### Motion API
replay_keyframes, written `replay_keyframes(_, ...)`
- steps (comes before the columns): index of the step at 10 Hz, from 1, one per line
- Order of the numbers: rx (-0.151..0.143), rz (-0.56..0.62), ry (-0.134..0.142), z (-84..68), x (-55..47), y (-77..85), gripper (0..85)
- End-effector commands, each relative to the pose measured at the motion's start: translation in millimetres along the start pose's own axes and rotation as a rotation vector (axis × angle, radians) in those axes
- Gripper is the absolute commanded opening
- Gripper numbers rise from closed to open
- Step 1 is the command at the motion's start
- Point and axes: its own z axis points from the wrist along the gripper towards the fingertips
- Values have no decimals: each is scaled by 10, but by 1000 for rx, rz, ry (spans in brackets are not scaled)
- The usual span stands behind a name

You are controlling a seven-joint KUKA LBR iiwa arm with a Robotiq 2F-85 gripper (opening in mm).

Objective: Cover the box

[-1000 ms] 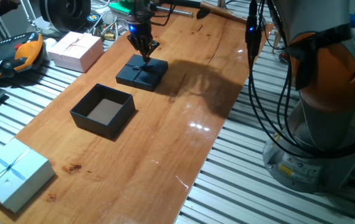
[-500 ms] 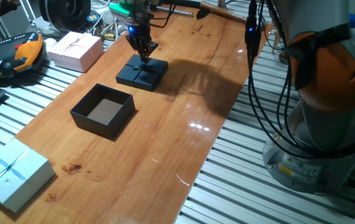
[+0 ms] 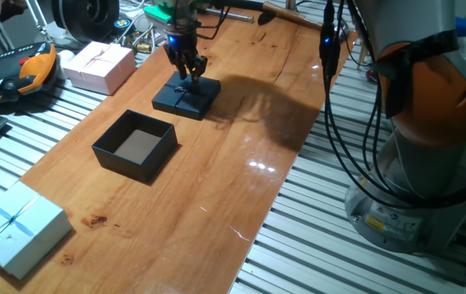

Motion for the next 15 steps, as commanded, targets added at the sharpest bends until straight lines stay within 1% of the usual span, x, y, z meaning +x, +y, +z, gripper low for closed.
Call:
replay_keyframes(1, 1, 8, 0, 17, 3, 10, 680)
replay_keyframes(4, 2, 24, 1, 65, -5, 29, 680)
replay_keyframes(5, 3, 28, 4, 92, -7, 36, 510)
replay_keyframes(6, 4, 29, 12, 122, -10, 41, 510)
replay_keyframes(7, 0, 30, 19, 153, -12, 45, 510)
replay_keyframes(9, -4, 39, 22, 182, -9, 57, 510)
replay_keyframes(10, -3, 55, 25, 188, -5, 64, 510)
replay_keyframes(11, 5, 90, 32, 197, -2, 75, 510)
replay_keyframes(13, 10, 147, 32, 196, -5, 77, 510)
replay_keyframes(14, 6, 172, 37, 201, -4, 83, 340)
replay_keyframes(15, 3, 192, 40, 208, -3, 87, 340)
